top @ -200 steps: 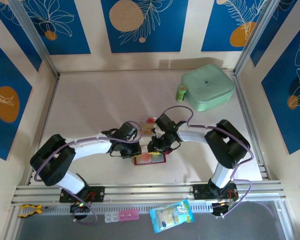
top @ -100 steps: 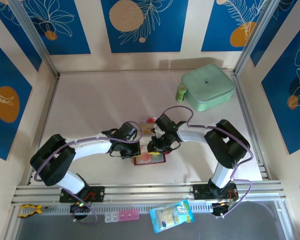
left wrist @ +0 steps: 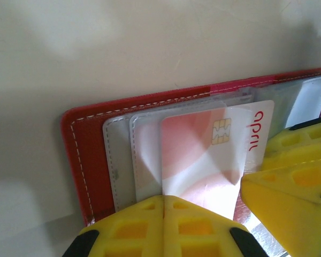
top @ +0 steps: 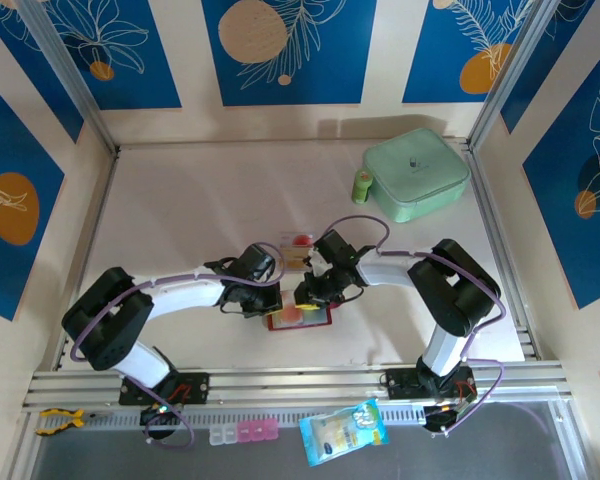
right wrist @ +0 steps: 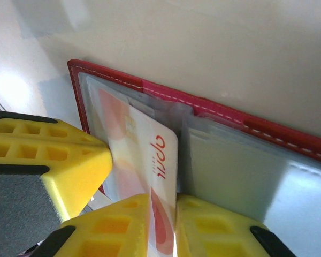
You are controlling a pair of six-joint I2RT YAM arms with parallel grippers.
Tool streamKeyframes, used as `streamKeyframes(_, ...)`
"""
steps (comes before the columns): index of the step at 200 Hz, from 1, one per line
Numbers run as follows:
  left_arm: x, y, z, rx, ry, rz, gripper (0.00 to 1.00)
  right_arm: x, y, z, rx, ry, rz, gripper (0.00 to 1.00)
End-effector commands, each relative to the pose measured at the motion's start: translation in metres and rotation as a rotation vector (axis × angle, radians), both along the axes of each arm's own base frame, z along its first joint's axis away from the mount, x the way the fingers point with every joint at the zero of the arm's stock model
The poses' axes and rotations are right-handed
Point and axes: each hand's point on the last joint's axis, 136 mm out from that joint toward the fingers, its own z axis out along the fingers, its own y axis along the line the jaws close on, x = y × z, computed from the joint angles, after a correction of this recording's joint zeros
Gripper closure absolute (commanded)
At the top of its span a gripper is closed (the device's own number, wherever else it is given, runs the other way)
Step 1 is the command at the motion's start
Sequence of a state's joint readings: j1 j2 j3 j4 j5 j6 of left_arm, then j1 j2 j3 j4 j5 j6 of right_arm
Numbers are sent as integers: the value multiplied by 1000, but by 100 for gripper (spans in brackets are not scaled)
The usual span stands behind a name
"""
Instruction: Take the credit cards out of the card holder
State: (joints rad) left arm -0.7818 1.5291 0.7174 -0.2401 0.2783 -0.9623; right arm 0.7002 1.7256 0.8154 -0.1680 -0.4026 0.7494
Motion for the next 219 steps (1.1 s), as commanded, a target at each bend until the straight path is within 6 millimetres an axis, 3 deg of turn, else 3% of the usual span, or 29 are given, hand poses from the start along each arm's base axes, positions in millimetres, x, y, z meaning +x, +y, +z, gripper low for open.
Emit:
streamKeyframes(1,-9,9,-14,53,36,-9,100,-4,1,6,39,21,-2,83)
streamKeyframes(80,-10,9,-16,64,44,-15,100,-1,-8,6,38,13,-21,94)
streamKeyframes(160,-14,14,-20,75,54,-10,100,2,-36,4,-55,-8,-25,95)
streamKeyframes(219,-12,11,-15,58,48,-11,100,5,-47,19,-117,-47,2,95)
